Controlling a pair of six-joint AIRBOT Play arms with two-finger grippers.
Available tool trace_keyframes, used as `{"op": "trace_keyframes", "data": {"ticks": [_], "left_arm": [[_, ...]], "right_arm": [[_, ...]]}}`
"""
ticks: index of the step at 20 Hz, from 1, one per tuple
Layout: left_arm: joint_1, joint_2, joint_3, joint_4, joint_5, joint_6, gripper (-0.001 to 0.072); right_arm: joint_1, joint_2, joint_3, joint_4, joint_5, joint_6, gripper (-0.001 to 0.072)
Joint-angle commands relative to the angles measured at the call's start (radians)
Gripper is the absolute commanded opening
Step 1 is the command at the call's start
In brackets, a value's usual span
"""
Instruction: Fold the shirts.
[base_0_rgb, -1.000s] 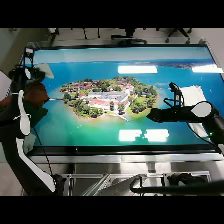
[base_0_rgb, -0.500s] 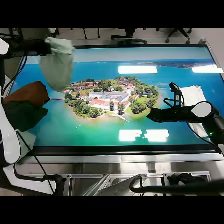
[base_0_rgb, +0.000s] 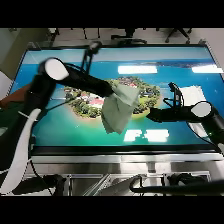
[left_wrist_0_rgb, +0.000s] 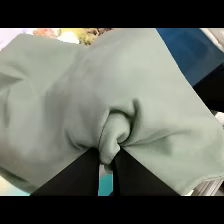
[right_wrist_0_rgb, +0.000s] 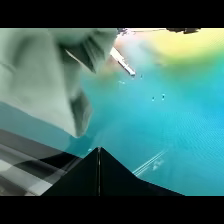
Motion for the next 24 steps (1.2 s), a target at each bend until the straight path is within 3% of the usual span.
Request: {"op": "trace_keyframes", "data": {"ticks": [1, 2, 3, 4, 5, 6, 7, 10, 11, 13, 14, 17, 20, 24], "left_arm": [[-0.11, -0.04, -0.105, -0.013, 0.159, -0.039, 0.0023], [-0.113, -0.055, -0.082, -0.012, 0.151, -0.04, 0.0024], [-0.103, -0.066, -0.041, -0.012, 0.126, -0.05, 0.0024], [-0.082, -0.067, 0.003, -0.012, 0.094, -0.068, 0.0024], [-0.052, -0.061, 0.053, -0.011, 0.051, -0.072, 0.006], [-0.012, -0.048, 0.105, -0.009, -0.002, -0.072, 0.0398], [0.039, -0.029, 0.148, -0.009, -0.056, -0.099, 0.0642], [0.189, 0.04, 0.183, -0.008, -0.219, -0.135, 0.0654], [0.234, 0.065, 0.156, -0.008, -0.281, -0.135, 0.0654], [0.294, 0.132, 0.014, -0.009, -0.336, -0.134, 0.0654], [0.311, 0.17, -0.087, -0.009, -0.329, -0.124, 0.0654], [0.323, 0.289, -0.475, -0.013, -0.169, -0.097, 0.0654], [0.294, 0.356, -0.817, -0.051, 0.129, -0.097, 0.0654], [0.204, 0.306, -1.023, -0.289, 0.426, 0.028, 0.0653]], "right_arm": [[-0.001, -0.003, 0.002, 0.006, 0.002, 0.001, 0.0028], [-0.001, -0.004, 0.006, 0.007, 0.001, 0.001, 0.0093], [-0.001, -0.004, 0.014, 0.006, -0.001, 0.001, 0.0275], [-0.001, -0.004, 0.026, 0.006, -0.002, 0.001, 0.0368], [-0.01, -0.003, 0.041, 0.006, 0.0, 0.001, 0.0366], [-0.031, -0.004, 0.056, 0.006, 0.003, 0.0, 0.0366], [-0.058, -0.004, 0.066, 0.006, 0.003, 0.0, 0.0366], [-0.13, -0.013, 0.07, 0.006, 0.016, -0.026, 0.0373], [-0.131, -0.027, 0.07, 0.006, 0.023, -0.063, 0.0408], [-0.122, -0.062, 0.07, 0.007, 0.04, -0.089, 0.0605], [-0.116, -0.089, 0.07, 0.007, 0.041, -0.111, 0.0602], [-0.079, -0.178, 0.07, 0.007, 0.045, -0.129, 0.0601], [-0.025, -0.269, 0.07, 0.006, 0.043, -0.129, 0.0601], [0.015, -0.391, 0.07, 0.011, 0.019, -0.128, 0.0601]]}}
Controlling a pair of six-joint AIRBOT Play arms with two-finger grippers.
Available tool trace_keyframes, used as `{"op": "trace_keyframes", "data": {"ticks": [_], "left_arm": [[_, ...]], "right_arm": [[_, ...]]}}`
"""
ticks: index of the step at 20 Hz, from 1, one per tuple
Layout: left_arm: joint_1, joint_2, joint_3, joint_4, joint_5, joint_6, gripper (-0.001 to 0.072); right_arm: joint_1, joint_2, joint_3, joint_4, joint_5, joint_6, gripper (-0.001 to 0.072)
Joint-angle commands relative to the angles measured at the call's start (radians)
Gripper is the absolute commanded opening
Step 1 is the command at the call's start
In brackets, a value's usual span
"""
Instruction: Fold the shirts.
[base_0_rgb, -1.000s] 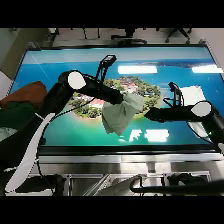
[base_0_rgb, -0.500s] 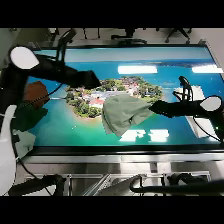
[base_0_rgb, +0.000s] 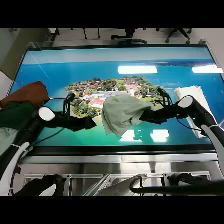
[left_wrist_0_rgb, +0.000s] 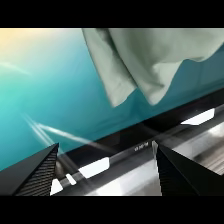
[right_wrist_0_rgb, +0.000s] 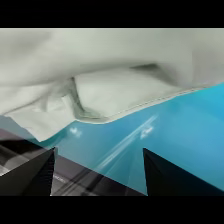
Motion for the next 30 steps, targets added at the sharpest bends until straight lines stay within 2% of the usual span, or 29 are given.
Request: {"op": "trace_keyframes", "data": {"ticks": [1, 4, 6, 9, 10, 11, 12, 13, 15, 17, 21, 23, 25, 28, 30], "left_arm": [[-0.079, -0.048, -0.178, -0.205, 0.282, 0.11, 0.0653], [-0.171, -0.17, -0.14, -0.33, 0.343, 0.177, 0.0653], [-0.229, -0.257, -0.067, -0.327, 0.347, 0.178, 0.0653], [-0.258, -0.366, 0.049, -0.328, 0.336, 0.175, 0.0651], [-0.258, -0.397, 0.086, -0.327, 0.316, 0.175, 0.0649], [-0.255, -0.427, 0.12, -0.326, 0.287, 0.175, 0.0453], [-0.246, -0.455, 0.154, -0.321, 0.243, 0.175, 0.0126], [-0.231, -0.476, 0.185, -0.319, 0.195, 0.178, 0.0018], [-0.196, -0.494, 0.248, -0.319, 0.083, 0.178, 0.0015], [-0.153, -0.449, 0.287, -0.318, 0.029, 0.186, 0.0013], [-0.023, -0.214, 0.356, -0.32, -0.062, 0.182, 0.0013], [0.045, -0.071, 0.43, -0.322, -0.145, 0.173, 0.0013], [0.093, 0.057, 0.518, -0.322, -0.195, 0.166, 0.0013], [0.142, 0.217, 0.649, -0.322, -0.196, 0.161, 0.0014], [0.163, 0.294, 0.733, -0.322, -0.19, 0.148, 0.0013]], "right_arm": [[0.036, -0.11, 0.0, 0.016, -0.037, -0.005, 0.0601], [0.046, -0.18, 0.0, 0.056, -0.112, -0.006, 0.0601], [0.053, -0.214, 0.0, 0.066, -0.157, -0.013, 0.0601], [0.052, -0.232, 0.001, 0.187, -0.214, -0.1, 0.0598], [0.052, -0.232, 0.003, 0.232, -0.235, -0.129, 0.0572], [0.051, -0.231, 0.005, 0.266, -0.246, -0.156, 0.0426], [0.051, -0.231, 0.01, 0.29, -0.245, -0.193, 0.0187], [0.051, -0.23, 0.016, 0.303, -0.231, -0.225, 0.0022], [0.045, -0.21, 0.033, 0.303, -0.188, -0.243, 0.0018], [0.011, -0.154, 0.051, 0.303, -0.122, -0.245, 0.0018], [-0.158, 0.053, 0.14, 0.327, 0.07, -0.245, 0.0017], [-0.24, 0.169, 0.197, 0.372, 0.117, -0.248, 0.0017], [-0.303, 0.292, 0.261, 0.416, 0.13, -0.29, 0.0017], [-0.345, 0.443, 0.372, 0.429, 0.098, -0.309, 0.0017], [-0.349, 0.516, 0.463, 0.426, 0.045, -0.361, 0.0016]]}}
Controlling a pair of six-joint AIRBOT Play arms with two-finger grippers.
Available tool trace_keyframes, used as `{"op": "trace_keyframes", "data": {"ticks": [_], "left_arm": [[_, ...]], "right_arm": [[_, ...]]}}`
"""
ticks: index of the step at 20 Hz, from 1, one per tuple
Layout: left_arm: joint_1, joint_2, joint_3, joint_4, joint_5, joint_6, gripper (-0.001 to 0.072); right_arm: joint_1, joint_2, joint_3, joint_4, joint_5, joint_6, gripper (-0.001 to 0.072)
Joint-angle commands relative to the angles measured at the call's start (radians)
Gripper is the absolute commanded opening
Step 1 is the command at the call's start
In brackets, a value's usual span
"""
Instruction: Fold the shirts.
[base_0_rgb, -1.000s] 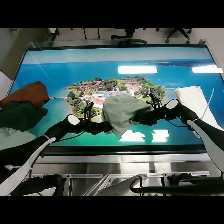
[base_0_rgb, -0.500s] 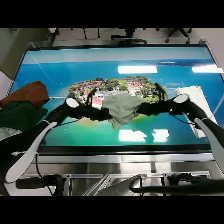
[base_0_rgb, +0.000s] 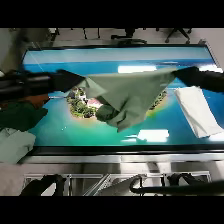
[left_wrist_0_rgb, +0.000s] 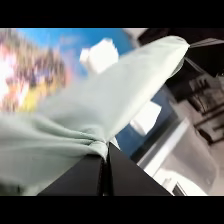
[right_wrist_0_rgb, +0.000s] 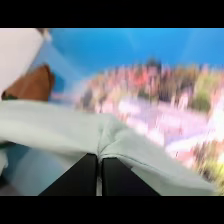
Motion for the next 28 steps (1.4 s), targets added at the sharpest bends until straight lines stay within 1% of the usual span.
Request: {"op": "trace_keyframes", "data": {"ticks": [1, 2, 4, 6, 10, 13, 15, 16, 17, 19, 22, 25, 26, 27, 28], "left_arm": [[0.049, 0.158, 0.156, 0.0, -0.013, -0.013, 0.0013], [0.052, 0.179, 0.196, 0.0, -0.009, -0.013, 0.0013], [0.05, 0.206, 0.275, 0.0, 0.003, -0.013, 0.0013], [0.05, 0.195, 0.341, 0.001, 0.003, -0.013, 0.0014], [0.05, 0.071, 0.383, 0.001, -0.006, -0.019, 0.0014], [0.023, -0.058, 0.308, 0.003, -0.01, -0.018, 0.0014], [-0.012, -0.157, 0.227, 0.003, 0.002, 0.047, 0.0014], [-0.029, -0.212, 0.186, 0.003, 0.021, 0.09, 0.0014], [-0.04, -0.266, 0.145, 0.003, 0.051, 0.111, 0.0014], [-0.046, -0.366, 0.096, 0.003, 0.108, 0.12, 0.0014], [-0.018, -0.506, 0.067, 0.006, 0.204, 0.157, 0.0014], [0.044, -0.628, 0.089, 0.003, 0.222, 0.156, 0.0014], [0.064, -0.665, 0.103, 0.002, 0.208, 0.156, 0.0014], [0.084, -0.701, 0.117, 0.002, 0.19, 0.156, 0.0014], [0.101, -0.729, 0.132, 0.002, 0.173, 0.156, 0.0014]], "right_arm": [[-0.031, 0.143, 0.16, 0.017, -0.074, -0.079, 0.0017], [-0.031, 0.156, 0.216, 0.018, -0.093, -0.103, 0.0016], [-0.031, 0.149, 0.31, 0.018, -0.096, -0.118, 0.0017], [-0.031, 0.13, 0.342, 0.037, -0.094, -0.123, 0.0017], [-0.031, 0.004, 0.333, 0.092, 0.003, -0.125, 0.0016], [-0.029, -0.151, 0.329, 0.117, 0.085, -0.124, 0.0017], [-0.016, -0.273, 0.328, 0.141, 0.124, -0.125, 0.0017], [0.009, -0.334, 0.328, 0.138, 0.126, -0.124, 0.0017], [0.046, -0.4, 0.327, 0.129, 0.125, -0.125, 0.0017], [0.139, -0.533, 0.325, 0.078, 0.098, -0.124, 0.0017], [0.252, -0.726, 0.325, -0.037, -0.032, -0.124, 0.0017], [0.293, -0.886, 0.325, -0.039, -0.154, -0.121, 0.0018], [0.293, -0.922, 0.325, -0.022, -0.164, -0.108, 0.0088], [0.286, -0.943, 0.325, -0.015, -0.163, -0.1, 0.0317], [0.268, -0.948, 0.325, -0.022, -0.146, -0.08, 0.0414]]}}
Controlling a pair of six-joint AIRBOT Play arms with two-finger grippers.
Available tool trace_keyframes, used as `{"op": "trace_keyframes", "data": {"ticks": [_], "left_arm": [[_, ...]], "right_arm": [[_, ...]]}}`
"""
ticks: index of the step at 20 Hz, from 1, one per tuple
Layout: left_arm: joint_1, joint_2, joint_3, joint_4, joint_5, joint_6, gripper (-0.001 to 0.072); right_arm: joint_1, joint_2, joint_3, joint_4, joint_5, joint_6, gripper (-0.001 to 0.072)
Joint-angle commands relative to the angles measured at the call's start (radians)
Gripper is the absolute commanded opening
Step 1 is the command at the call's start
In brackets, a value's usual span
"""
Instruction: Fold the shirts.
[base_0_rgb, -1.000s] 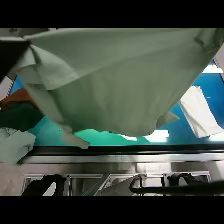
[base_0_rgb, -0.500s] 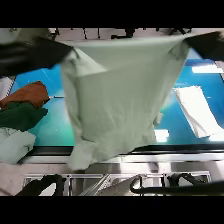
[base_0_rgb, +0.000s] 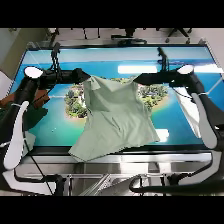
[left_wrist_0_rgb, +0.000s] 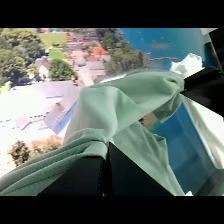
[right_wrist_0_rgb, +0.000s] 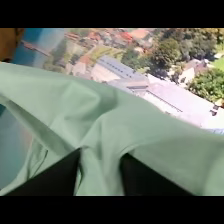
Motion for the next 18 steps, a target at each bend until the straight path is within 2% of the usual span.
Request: {"op": "trace_keyframes", "data": {"ticks": [1, 2, 3, 4, 6, 8, 12, 13, 15, 18], "left_arm": [[0.063, -0.125, 0.047, -0.002, -0.042, 0.009, 0.0014], [0.077, -0.146, 0.069, -0.001, -0.067, 0.009, 0.0014], [0.091, -0.162, 0.093, -0.001, -0.093, 0.01, 0.0014], [0.103, -0.172, 0.113, -0.001, -0.114, 0.018, 0.0014], [0.127, -0.177, 0.136, 0.0, -0.14, 0.035, 0.0014], [0.154, -0.178, 0.154, 0.0, -0.164, 0.034, 0.0014], [0.216, -0.177, 0.175, 0.0, -0.223, 0.034, 0.0014], [0.227, -0.177, 0.175, 0.0, -0.238, 0.034, 0.0014], [0.248, -0.177, 0.175, -0.001, -0.256, 0.034, 0.0015], [0.256, -0.177, 0.175, -0.001, -0.256, 0.034, 0.0014]], "right_arm": [[-0.031, -0.076, 0.001, -0.012, 0.007, 0.078, 0.041], [-0.081, -0.057, 0.001, -0.012, 0.081, 0.12, 0.0386], [-0.137, -0.033, 0.001, -0.025, 0.173, 0.13, 0.0315], [-0.191, -0.008, 0.0, -0.078, 0.249, 0.165, 0.0293], [-0.265, 0.043, -0.025, -0.208, 0.345, 0.251, 0.0293], [-0.298, 0.13, -0.151, -0.264, 0.389, 0.286, 0.0292], [-0.293, 0.427, -0.6, -0.288, 0.387, 0.319, 0.0294], [-0.288, 0.519, -0.723, -0.289, 0.346, 0.335, 0.0307], [-0.266, 0.687, -0.944, -0.289, 0.233, 0.367, 0.0564], [-0.201, 0.8, -1.141, -0.273, 0.013, 0.366, 0.058]]}}
